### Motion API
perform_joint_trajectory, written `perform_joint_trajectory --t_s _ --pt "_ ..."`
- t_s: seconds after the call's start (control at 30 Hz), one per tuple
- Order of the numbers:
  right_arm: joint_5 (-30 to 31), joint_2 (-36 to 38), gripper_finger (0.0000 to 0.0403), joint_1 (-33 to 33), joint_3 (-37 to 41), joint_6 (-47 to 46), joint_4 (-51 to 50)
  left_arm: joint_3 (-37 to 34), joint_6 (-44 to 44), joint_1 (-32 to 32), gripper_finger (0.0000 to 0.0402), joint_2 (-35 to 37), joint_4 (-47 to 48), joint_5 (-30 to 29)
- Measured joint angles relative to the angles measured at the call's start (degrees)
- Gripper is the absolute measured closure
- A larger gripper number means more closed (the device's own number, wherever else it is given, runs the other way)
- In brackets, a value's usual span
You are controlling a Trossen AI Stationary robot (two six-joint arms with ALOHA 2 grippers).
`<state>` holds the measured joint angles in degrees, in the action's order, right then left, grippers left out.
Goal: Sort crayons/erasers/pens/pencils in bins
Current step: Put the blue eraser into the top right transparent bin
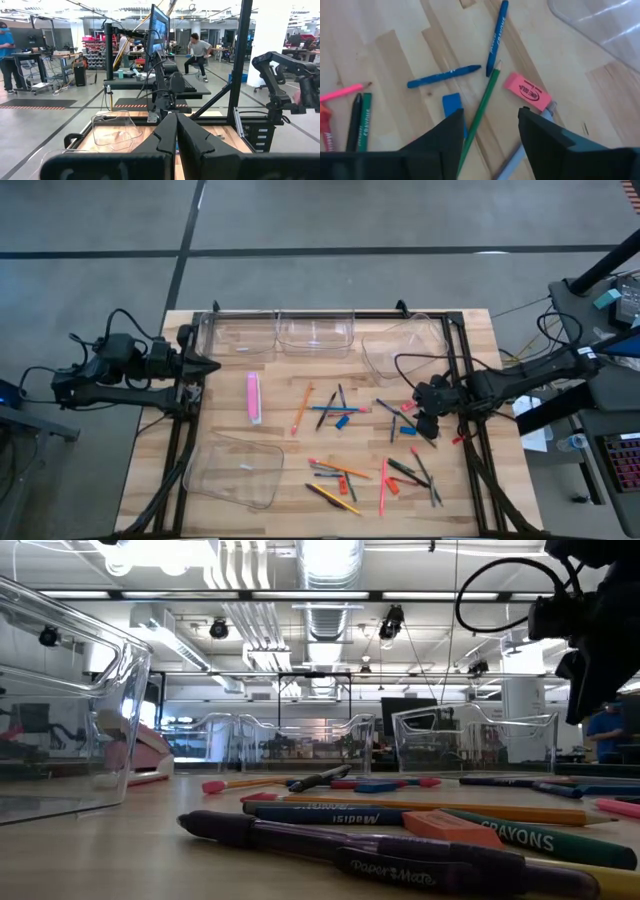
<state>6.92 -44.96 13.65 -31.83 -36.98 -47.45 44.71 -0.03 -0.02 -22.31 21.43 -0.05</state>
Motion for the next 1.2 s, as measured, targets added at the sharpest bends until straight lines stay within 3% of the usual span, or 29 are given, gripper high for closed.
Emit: perform_joint_trajectory --t_s 0.2,0.57,1.2 --pt "-0.2 -2.0 0.0226 0.0 0.2 -0.6 0.0 0.0 0.0 0.0 0.0401 -0.2 -1.6 0.0" --pt "-2.0 -6.9 0.0230 1.5 0.2 1.1 1.1 -0.3 0.4 0.0 0.0401 -6.2 -16.0 0.0" --pt "-2.4 -20.1 0.0231 7.1 0.2 4.4 12.0 0.1 0.5 0.0 0.0401 -15.7 -20.5 0.0"
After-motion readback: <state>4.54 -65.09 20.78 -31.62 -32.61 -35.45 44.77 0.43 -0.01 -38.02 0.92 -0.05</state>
